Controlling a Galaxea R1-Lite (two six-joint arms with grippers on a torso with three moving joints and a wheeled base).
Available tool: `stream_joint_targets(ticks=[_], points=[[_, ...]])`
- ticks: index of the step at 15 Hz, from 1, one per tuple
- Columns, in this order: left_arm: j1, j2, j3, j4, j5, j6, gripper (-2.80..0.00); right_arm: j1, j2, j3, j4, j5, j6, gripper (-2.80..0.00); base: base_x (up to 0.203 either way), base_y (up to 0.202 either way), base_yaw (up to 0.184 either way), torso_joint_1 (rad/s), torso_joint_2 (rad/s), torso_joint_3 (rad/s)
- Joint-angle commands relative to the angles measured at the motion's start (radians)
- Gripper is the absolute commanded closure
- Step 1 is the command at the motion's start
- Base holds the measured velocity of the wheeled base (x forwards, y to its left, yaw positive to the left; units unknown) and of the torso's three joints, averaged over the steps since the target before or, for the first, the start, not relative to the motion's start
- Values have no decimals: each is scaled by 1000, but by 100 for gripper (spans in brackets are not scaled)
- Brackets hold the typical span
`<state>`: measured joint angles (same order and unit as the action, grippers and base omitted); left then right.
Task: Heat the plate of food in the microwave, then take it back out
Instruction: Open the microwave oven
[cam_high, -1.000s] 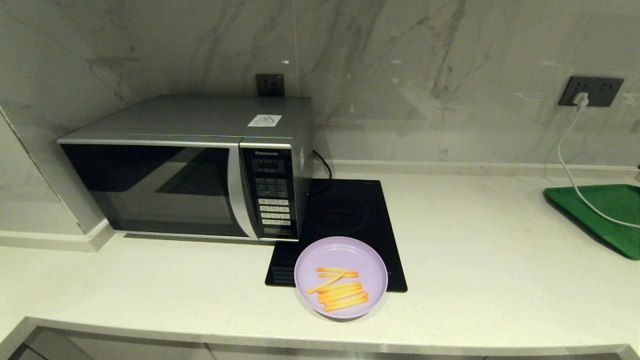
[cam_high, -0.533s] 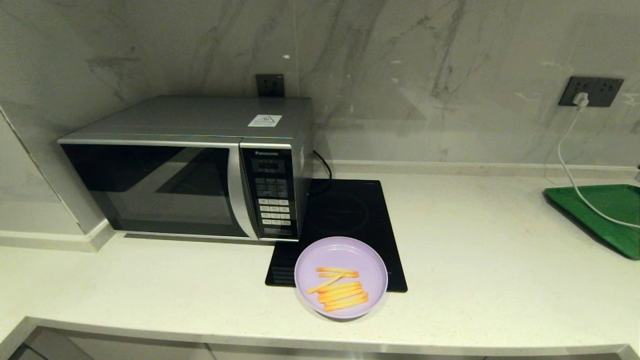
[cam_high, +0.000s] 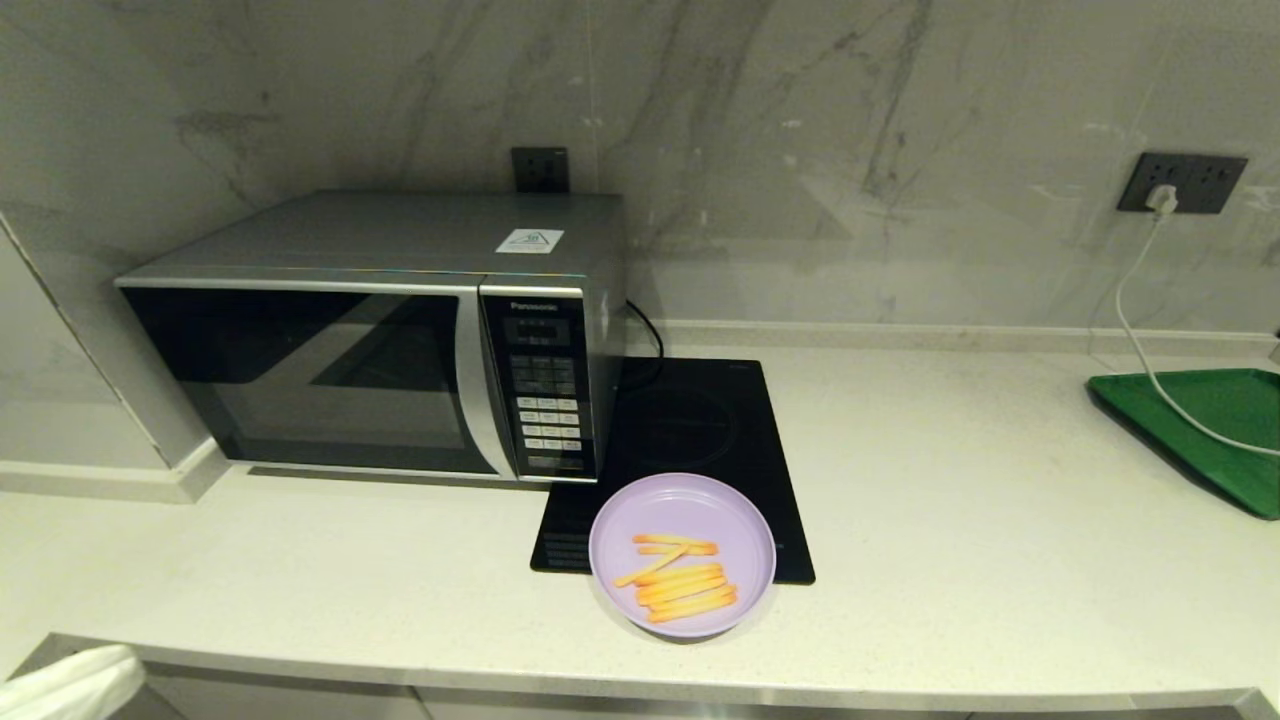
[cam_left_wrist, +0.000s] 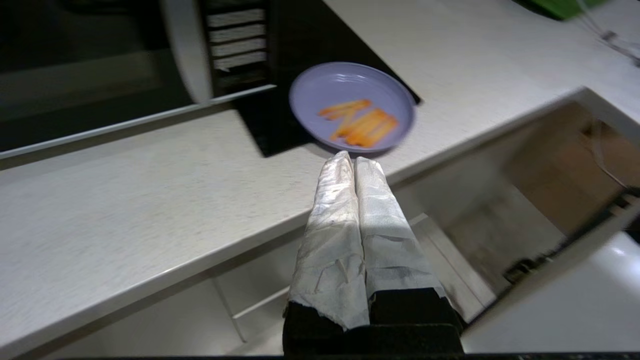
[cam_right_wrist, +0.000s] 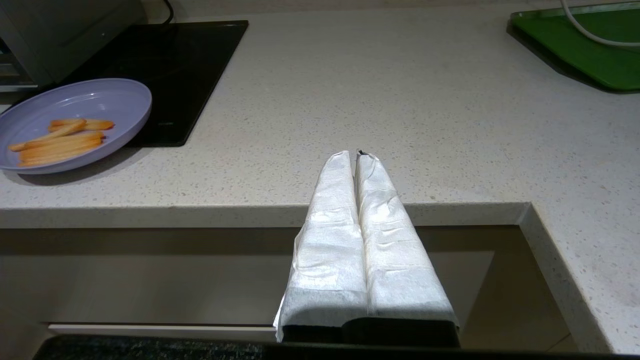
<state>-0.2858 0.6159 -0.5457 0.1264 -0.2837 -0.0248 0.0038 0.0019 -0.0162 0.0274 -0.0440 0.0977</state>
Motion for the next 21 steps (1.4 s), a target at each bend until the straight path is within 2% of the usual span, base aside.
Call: stream_joint_targets(ticks=[1,3,4,6,8,9,11,13,16,21], points=[[-75,244,-54,-14,-65,-13,0,1,0,-1,0,0,1,0,0,0,0,0,0,0],[-48,351,-89,-18,-214,-29,0,1,0,-1,0,0,1,0,0,0,0,0,0,0],[-36,394,-95,-15,-285,-18,0,1,0,-1,0,0,1,0,0,0,0,0,0,0],[11,478,-112,-15,-366,-5,0,1,0,-1,0,0,1,0,0,0,0,0,0,0],[133,569,-152,-19,-573,0,0,1,0,0,0,0,1,0,0,0,0,0,0,0],[191,627,-186,-20,-656,8,0,1,0,-1,0,0,1,0,0,0,0,0,0,0],[308,771,-295,-20,-800,54,0,1,0,0,0,0,1,0,0,0,0,0,0,0],[388,902,-394,-19,-918,111,0,1,0,-1,0,0,1,0,0,0,0,0,0,0],[464,1025,-456,-26,-1077,187,0,1,0,-1,0,0,1,0,0,0,0,0,0,0],[483,1125,-471,-23,-1130,213,0,1,0,-1,0,0,1,0,0,0,0,0,0,0]])
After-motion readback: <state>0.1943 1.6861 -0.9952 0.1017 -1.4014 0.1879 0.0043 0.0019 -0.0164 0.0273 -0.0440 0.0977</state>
